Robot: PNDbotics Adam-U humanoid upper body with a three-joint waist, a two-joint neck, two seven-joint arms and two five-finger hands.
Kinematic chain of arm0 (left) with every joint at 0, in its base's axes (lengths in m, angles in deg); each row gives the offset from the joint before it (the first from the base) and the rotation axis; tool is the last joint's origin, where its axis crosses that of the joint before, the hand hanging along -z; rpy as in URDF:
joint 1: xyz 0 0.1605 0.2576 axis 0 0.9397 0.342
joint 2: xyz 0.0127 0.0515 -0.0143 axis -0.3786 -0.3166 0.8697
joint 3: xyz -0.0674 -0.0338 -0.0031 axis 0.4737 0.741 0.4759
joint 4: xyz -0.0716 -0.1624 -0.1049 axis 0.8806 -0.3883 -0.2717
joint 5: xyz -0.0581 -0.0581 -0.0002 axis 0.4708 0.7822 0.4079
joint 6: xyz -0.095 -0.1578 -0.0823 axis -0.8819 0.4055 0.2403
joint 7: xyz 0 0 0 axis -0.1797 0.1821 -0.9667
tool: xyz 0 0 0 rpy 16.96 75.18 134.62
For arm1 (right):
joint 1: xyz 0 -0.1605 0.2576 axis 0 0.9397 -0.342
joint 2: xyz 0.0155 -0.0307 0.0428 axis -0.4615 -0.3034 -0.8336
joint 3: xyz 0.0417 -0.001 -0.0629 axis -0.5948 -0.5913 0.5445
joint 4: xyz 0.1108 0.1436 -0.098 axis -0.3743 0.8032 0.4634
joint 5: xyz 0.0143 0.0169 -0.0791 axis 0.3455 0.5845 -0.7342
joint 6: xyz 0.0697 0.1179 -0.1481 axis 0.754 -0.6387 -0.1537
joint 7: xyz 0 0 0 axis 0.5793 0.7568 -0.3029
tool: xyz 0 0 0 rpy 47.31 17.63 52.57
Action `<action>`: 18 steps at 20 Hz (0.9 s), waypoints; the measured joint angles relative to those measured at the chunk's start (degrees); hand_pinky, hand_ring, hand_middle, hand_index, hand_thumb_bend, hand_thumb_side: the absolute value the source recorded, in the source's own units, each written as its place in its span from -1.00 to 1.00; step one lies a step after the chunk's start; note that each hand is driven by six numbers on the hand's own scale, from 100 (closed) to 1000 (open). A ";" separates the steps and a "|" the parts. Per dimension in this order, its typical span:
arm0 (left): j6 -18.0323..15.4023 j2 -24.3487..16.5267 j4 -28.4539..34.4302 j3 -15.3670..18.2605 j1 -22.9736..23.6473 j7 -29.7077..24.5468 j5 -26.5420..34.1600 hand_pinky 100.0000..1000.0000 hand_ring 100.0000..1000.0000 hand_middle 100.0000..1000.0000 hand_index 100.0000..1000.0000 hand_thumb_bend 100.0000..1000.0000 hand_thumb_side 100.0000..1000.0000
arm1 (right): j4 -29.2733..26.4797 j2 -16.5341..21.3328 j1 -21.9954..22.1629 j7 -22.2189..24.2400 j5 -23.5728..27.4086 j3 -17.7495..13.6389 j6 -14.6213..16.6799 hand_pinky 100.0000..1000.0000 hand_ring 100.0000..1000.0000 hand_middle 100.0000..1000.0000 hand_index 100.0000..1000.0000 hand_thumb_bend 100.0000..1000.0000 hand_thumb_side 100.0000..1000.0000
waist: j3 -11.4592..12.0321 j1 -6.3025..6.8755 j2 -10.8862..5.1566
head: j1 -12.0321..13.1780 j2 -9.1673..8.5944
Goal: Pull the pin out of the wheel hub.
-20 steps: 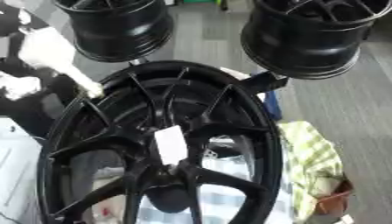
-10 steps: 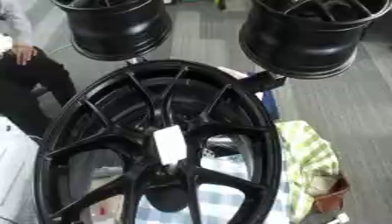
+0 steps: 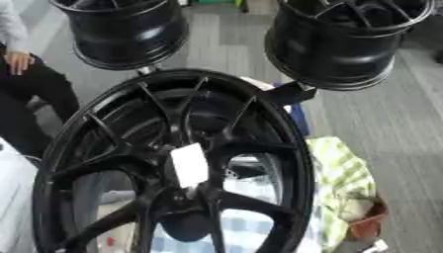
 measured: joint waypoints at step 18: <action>-9.99 0.03 -5.03 0.78 2.35 -5.29 -7.22 0.70 0.68 0.43 0.73 -0.62 0.12 | -0.19 0.06 -0.02 -0.46 -0.40 -0.63 0.45 0.44 0.18 0.20 0.39 -0.88 -0.48 | 0.05 0.13 0.04 | -0.05 0.00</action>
